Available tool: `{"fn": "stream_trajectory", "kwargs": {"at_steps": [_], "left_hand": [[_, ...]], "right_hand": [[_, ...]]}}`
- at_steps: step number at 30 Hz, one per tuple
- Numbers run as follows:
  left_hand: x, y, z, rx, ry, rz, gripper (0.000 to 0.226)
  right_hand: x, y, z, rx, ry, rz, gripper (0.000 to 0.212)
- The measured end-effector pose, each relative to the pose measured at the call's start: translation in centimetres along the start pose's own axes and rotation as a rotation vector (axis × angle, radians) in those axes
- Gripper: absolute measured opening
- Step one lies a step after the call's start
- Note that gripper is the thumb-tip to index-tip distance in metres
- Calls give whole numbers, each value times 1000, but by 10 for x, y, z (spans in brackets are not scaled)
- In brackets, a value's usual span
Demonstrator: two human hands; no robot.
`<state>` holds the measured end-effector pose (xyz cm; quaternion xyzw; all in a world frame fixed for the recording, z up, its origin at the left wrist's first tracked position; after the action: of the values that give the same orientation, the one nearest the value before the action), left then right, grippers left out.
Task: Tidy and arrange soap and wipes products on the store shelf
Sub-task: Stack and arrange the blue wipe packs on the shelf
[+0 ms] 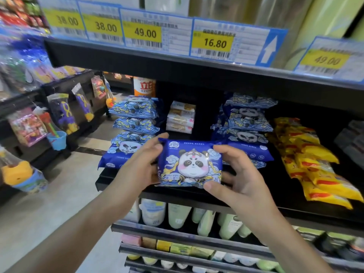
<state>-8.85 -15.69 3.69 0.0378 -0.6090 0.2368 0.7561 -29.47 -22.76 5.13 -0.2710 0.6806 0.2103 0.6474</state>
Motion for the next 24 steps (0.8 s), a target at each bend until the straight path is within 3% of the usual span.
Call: {"fn": "stream_trajectory", "kwargs": {"at_steps": [2, 5, 9, 11, 16, 21, 24], "left_hand": [[3, 2, -10, -18, -53, 61, 52], [12, 16, -18, -99, -302, 320, 90], [27, 24, -8, -235, -927, 633, 98], [29, 25, -4, -282, -1074, 675, 102], [32, 24, 5, -292, -1042, 801, 72], [36, 28, 0, -255, -947, 721, 52], [32, 29, -6, -208, -776, 584, 48]], "right_hand": [[1, 0, -2, -23, -51, 30, 61], [1, 0, -5, -43, -135, 88, 63], [-3, -1, -5, -42, -182, 158, 64], [-4, -2, -2, -43, -214, 192, 62], [-7, -1, 8, -78, -262, 287, 60], [-9, 1, 12, -82, -136, 329, 54], [-10, 2, 12, -10, -51, 306, 46]]}}
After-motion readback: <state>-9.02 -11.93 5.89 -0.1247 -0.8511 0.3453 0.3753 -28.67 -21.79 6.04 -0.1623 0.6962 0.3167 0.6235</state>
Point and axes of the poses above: each hand's wrist, its own y-axis away from the middle knuckle, its own z-axis out of the palm, x = y × z, the point moved 5 cm from there along -y, towards the middle knuckle, and after that the axes turned 13 degrees about z, right-handed, at the moved point
